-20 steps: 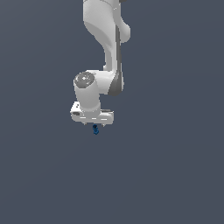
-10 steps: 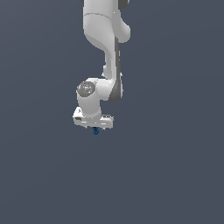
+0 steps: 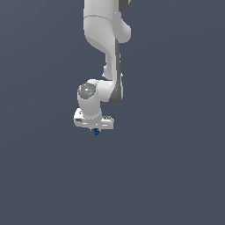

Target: Pick up the object and move it to a goal position.

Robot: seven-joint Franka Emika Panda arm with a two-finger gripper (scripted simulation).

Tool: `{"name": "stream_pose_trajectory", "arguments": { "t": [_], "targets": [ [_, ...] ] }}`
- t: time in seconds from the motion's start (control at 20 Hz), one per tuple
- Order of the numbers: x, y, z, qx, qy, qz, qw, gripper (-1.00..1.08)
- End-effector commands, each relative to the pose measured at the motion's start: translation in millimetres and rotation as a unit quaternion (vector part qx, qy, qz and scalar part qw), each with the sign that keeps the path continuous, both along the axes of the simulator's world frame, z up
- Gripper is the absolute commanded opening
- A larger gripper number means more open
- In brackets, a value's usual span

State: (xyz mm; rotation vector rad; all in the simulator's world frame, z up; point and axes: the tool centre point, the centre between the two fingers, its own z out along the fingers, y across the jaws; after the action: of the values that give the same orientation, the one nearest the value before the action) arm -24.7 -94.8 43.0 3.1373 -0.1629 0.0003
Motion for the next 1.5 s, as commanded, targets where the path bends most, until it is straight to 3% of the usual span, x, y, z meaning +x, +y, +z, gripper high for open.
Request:
{"name": "stream_pose_trajectory", "arguments": {
  "t": [0.0,0.7,1.45],
  "targets": [
    [0,0,0,0.000,0.000,0.000,1.0000,-1.00],
    [-15,-12,25,0.000,0.000,0.000,1.0000,-1.00],
    [-76,-66,135,0.001,0.000,0.000,1.0000,-1.00]
  ]
}}
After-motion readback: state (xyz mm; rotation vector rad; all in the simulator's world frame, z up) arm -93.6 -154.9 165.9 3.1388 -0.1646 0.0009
